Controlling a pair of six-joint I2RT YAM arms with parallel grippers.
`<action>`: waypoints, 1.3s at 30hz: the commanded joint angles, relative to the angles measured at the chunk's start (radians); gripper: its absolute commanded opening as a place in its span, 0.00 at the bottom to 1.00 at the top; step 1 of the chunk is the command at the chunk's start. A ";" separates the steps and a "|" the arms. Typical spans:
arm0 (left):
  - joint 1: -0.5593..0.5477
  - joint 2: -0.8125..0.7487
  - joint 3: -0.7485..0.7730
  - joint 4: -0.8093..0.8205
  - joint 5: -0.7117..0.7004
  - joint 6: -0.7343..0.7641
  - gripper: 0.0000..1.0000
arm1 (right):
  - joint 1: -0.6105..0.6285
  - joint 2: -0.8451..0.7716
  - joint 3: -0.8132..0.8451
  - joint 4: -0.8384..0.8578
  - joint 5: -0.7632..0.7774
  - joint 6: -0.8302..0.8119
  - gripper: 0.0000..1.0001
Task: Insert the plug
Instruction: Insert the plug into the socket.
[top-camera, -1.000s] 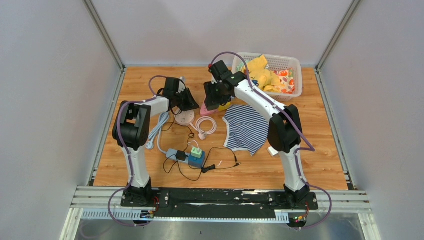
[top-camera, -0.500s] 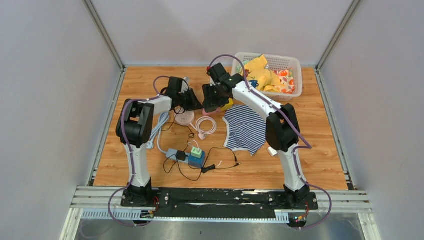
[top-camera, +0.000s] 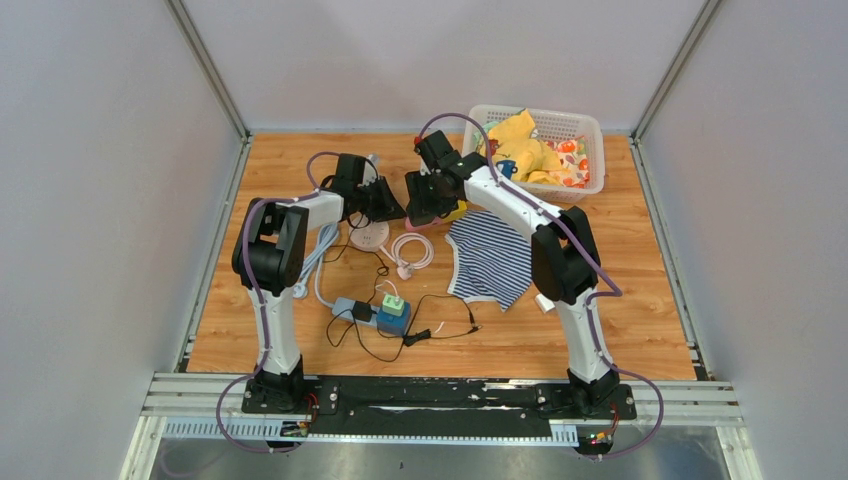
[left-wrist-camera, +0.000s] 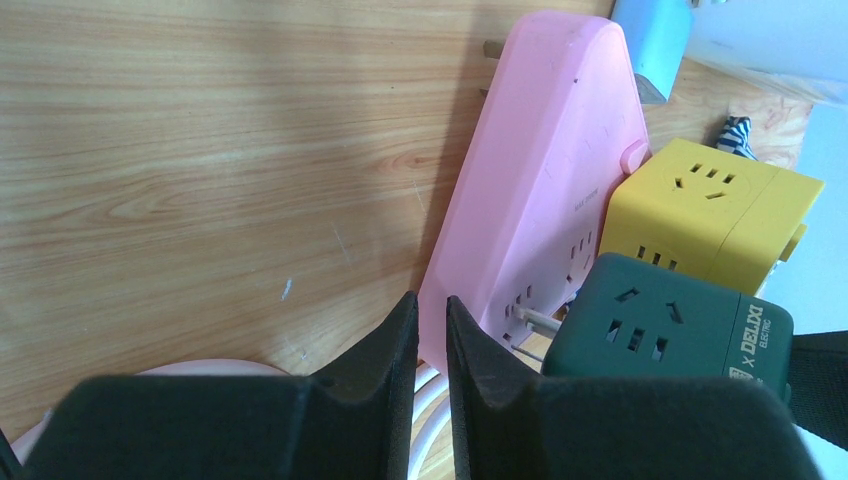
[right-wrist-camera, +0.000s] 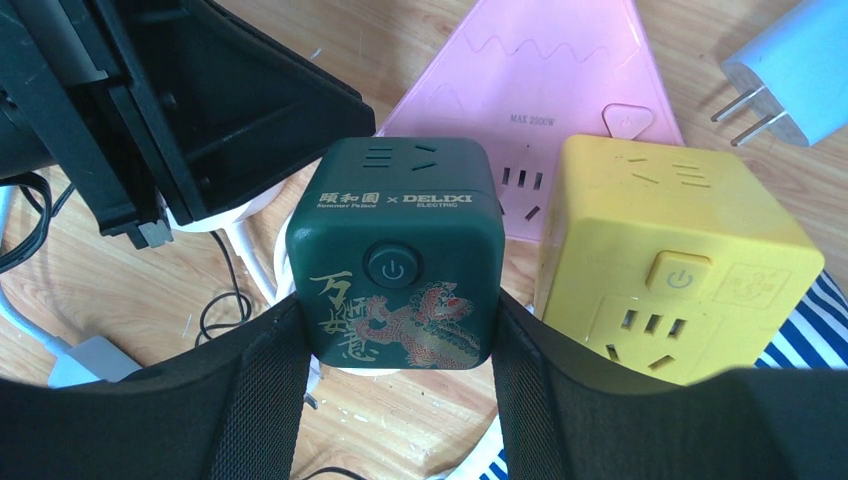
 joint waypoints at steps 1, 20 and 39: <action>-0.010 0.025 0.018 0.001 0.034 -0.008 0.19 | -0.004 0.008 -0.030 0.021 0.067 -0.005 0.00; -0.010 0.025 0.034 0.002 0.046 -0.013 0.19 | 0.009 -0.018 -0.006 -0.034 0.096 -0.011 0.00; -0.010 0.035 0.039 0.001 0.051 -0.017 0.19 | 0.016 -0.044 -0.003 -0.037 0.101 0.009 0.00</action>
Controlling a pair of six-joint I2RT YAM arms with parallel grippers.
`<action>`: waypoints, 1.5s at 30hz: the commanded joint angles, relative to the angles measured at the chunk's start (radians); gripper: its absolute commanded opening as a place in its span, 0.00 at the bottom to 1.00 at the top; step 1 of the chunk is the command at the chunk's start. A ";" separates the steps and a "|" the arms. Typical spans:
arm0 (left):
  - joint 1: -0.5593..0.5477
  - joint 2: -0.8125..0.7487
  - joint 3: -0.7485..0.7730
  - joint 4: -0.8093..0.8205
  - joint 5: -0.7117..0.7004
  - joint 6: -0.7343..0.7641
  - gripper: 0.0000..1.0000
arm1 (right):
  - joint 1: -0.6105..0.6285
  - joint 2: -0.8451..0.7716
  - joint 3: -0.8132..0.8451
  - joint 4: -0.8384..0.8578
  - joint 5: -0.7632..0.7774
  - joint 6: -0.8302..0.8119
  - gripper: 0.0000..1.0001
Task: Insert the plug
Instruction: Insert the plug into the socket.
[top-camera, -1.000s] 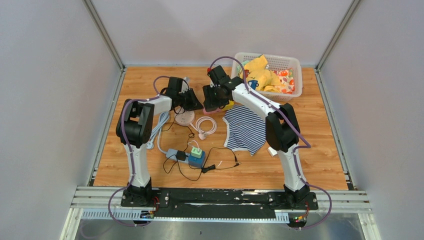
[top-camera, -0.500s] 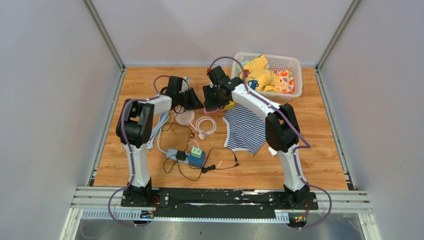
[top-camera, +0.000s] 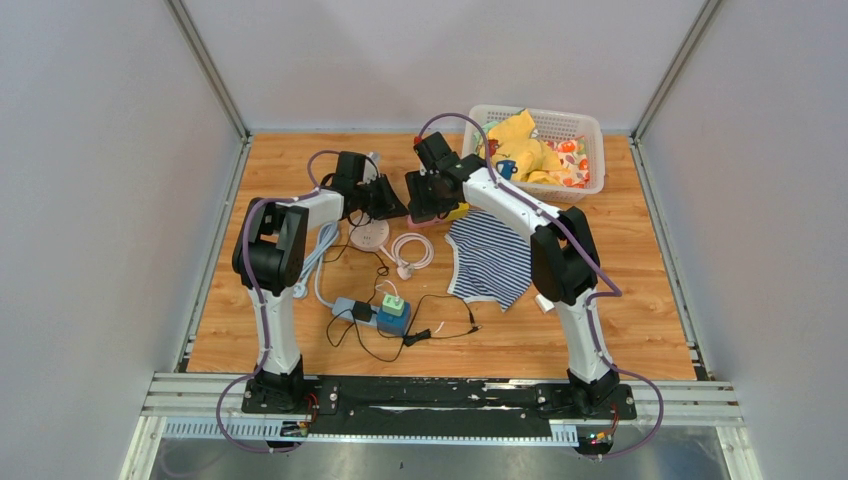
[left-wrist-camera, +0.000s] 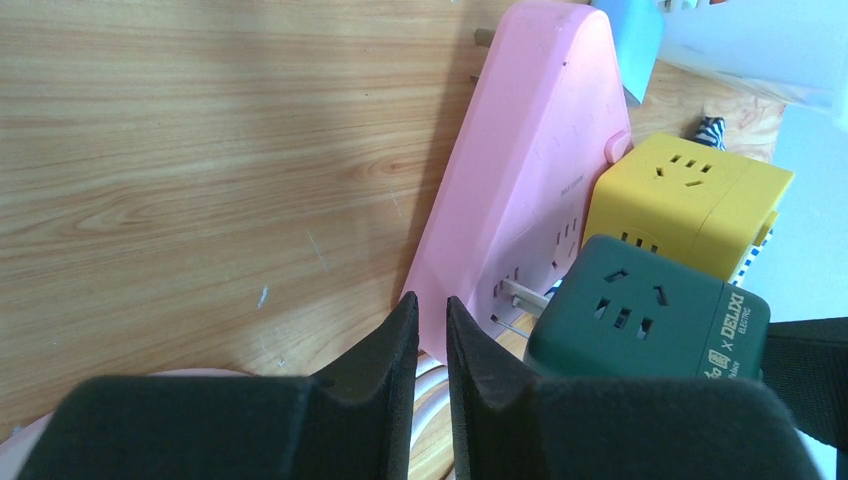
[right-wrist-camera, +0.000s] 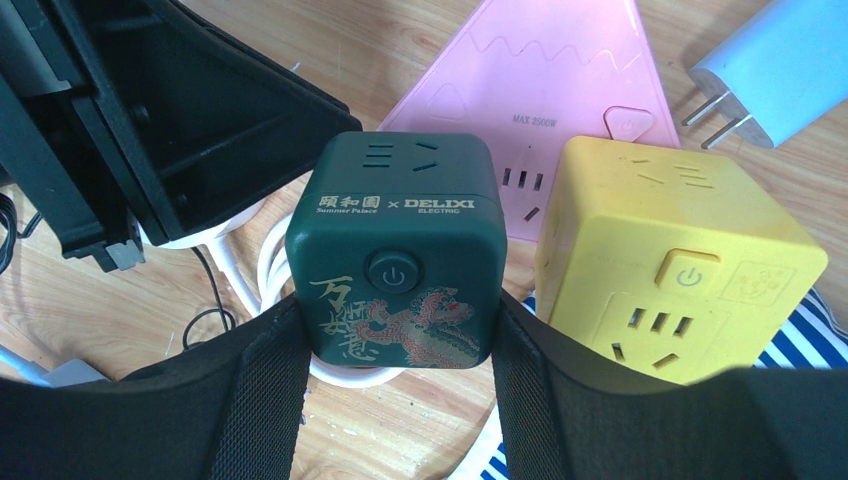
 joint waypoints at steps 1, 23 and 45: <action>-0.009 0.032 0.022 0.001 0.025 0.000 0.19 | 0.008 -0.043 0.008 -0.055 0.042 0.009 0.00; -0.010 0.063 0.043 0.001 0.049 -0.007 0.18 | 0.019 0.009 -0.020 -0.025 0.031 0.017 0.00; -0.019 0.068 0.035 0.001 0.060 -0.013 0.18 | 0.044 0.045 -0.047 -0.030 0.102 -0.011 0.00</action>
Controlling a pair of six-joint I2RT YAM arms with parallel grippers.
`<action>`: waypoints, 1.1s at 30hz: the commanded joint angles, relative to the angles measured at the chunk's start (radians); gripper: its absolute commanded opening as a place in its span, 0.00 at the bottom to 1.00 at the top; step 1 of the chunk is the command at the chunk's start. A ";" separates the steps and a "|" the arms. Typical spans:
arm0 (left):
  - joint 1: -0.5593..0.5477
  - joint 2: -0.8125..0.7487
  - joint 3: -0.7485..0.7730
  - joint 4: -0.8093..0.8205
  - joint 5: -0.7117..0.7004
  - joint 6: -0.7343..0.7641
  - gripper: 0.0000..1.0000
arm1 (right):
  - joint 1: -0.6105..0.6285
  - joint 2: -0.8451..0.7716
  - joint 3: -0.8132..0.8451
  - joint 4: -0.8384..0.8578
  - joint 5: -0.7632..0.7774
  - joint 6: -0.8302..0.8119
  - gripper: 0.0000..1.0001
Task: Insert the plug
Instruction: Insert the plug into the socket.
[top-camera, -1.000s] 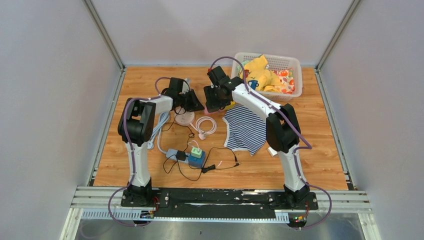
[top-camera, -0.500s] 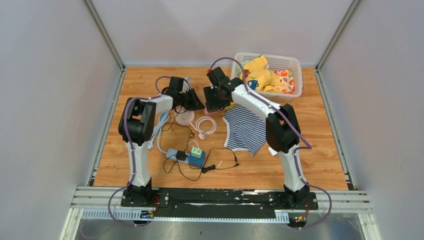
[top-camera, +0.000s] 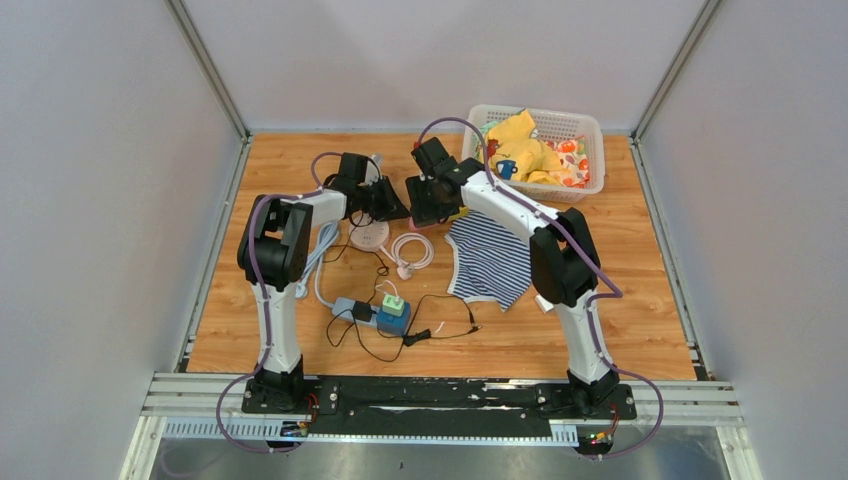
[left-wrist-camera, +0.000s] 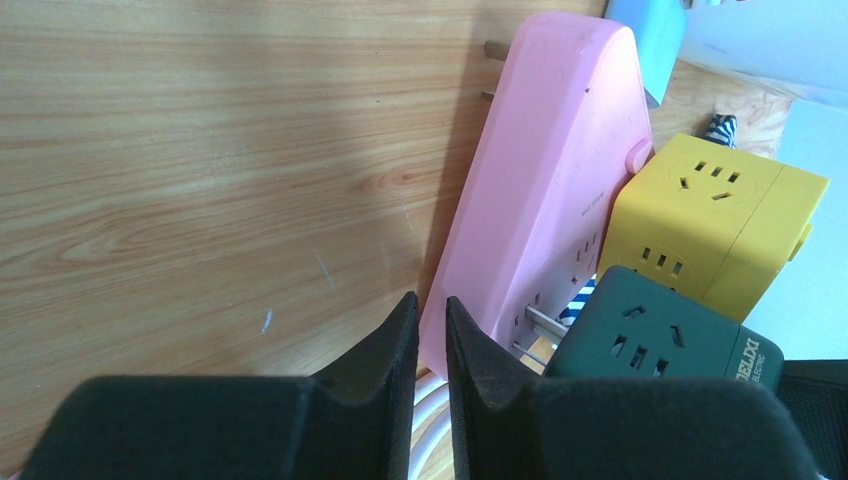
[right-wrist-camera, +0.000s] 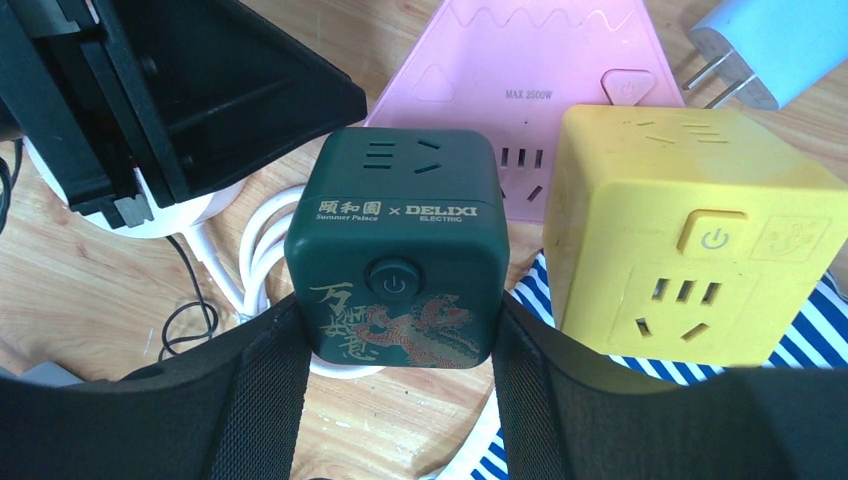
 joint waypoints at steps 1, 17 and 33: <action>-0.018 0.020 0.007 0.001 0.038 -0.009 0.18 | 0.021 0.067 -0.010 -0.029 0.067 -0.035 0.00; -0.038 0.028 0.006 0.001 0.046 -0.005 0.18 | 0.030 0.143 0.027 -0.066 0.060 -0.074 0.00; -0.091 -0.048 -0.044 0.000 0.046 -0.016 0.17 | 0.030 0.141 0.128 -0.165 0.061 -0.104 0.00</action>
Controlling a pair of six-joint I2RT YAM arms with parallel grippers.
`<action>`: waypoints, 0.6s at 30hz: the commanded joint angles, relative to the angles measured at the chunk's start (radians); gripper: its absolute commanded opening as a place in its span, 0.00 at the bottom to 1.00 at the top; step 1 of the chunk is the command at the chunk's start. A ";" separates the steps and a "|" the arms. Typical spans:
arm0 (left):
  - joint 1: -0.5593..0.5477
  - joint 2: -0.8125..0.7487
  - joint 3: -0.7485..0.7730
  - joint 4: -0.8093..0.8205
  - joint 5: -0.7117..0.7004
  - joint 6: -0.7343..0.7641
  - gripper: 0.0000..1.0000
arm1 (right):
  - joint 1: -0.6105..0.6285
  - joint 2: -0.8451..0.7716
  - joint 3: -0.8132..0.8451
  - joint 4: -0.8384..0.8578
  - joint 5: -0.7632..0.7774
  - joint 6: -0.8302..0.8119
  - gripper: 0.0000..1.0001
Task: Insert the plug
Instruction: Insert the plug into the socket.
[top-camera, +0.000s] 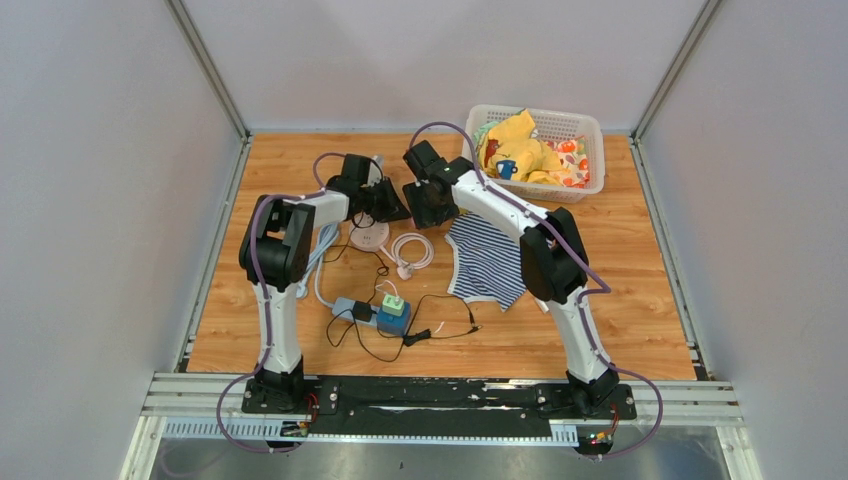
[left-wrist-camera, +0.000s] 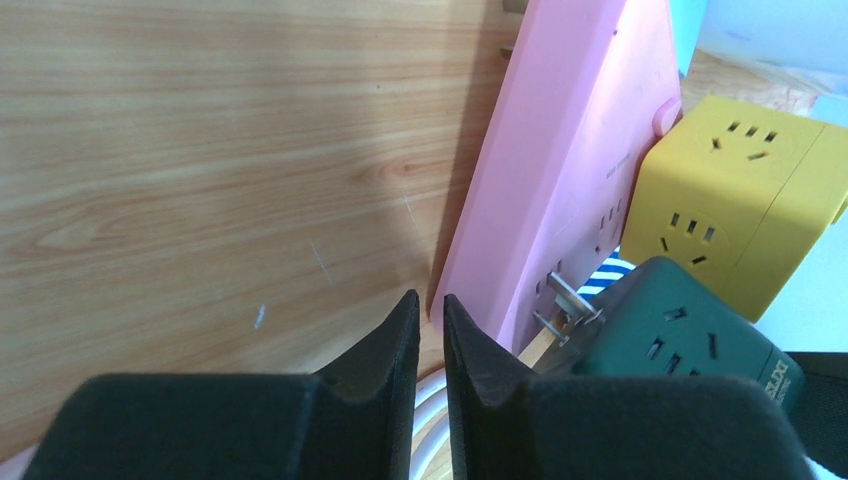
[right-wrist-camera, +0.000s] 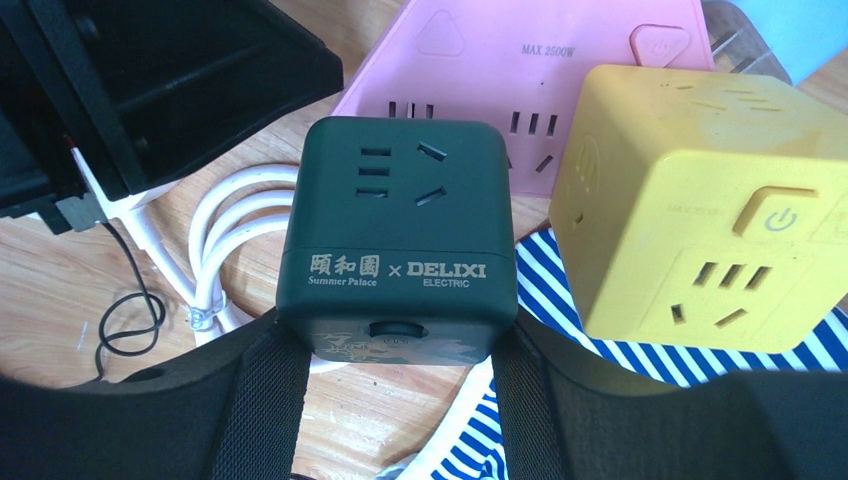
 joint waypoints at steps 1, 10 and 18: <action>-0.075 -0.058 -0.042 -0.010 0.078 -0.018 0.17 | 0.011 0.068 0.034 -0.047 0.006 -0.032 0.00; -0.063 -0.131 -0.124 -0.007 0.022 -0.035 0.20 | 0.011 0.074 0.074 -0.078 0.011 -0.048 0.00; -0.011 -0.192 -0.132 -0.006 0.001 -0.066 0.34 | 0.010 0.045 0.081 -0.079 0.025 -0.050 0.34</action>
